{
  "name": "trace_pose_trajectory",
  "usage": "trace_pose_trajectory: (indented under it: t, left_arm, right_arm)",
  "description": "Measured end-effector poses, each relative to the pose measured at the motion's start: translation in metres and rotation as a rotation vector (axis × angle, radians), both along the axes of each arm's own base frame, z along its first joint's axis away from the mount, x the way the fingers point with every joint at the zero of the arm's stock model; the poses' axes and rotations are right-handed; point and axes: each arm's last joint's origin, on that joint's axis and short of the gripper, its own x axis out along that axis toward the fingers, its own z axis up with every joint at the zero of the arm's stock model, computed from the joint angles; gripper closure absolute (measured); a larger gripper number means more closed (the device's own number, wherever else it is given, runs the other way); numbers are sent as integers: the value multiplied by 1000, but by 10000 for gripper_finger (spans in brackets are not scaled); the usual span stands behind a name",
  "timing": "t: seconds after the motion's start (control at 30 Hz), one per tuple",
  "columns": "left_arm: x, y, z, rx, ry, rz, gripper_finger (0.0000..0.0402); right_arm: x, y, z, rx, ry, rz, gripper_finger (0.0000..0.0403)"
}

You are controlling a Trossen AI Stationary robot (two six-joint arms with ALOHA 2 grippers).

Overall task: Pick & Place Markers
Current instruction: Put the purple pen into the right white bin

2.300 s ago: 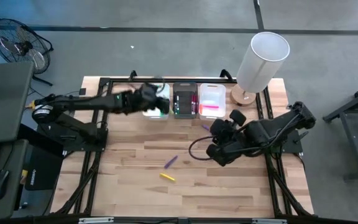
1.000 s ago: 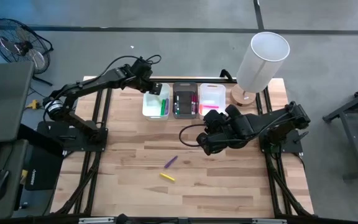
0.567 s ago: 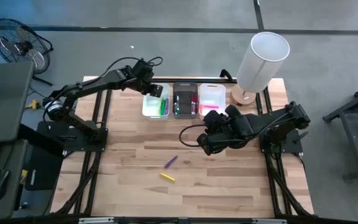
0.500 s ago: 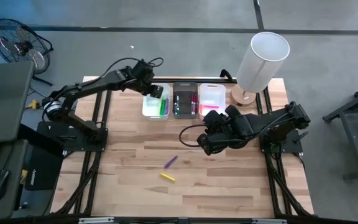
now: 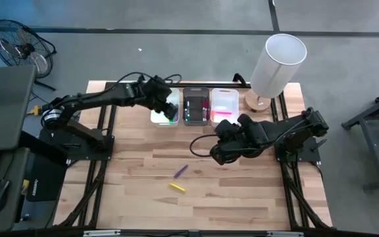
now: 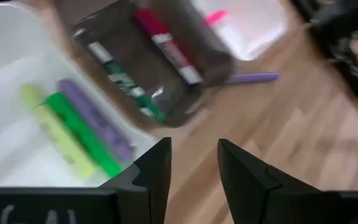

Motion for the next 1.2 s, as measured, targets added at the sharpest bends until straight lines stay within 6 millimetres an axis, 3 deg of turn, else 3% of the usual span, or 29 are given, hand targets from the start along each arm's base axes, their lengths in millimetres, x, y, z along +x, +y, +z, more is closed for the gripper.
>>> trace_pose_trajectory:
  t: [0.43,0.83,1.2]
  left_arm:
    - [18,-85,5,7,-20,-220,273]
    - [15,-147,2,-9,10,-264,273]
    - [37,-193,-42,-8,127,-341,271]
  right_arm:
    - [26,23,-24,23,38,138,285]
    - [20,32,-22,10,37,176,285]
    - [-1,59,-22,-55,44,175,285]
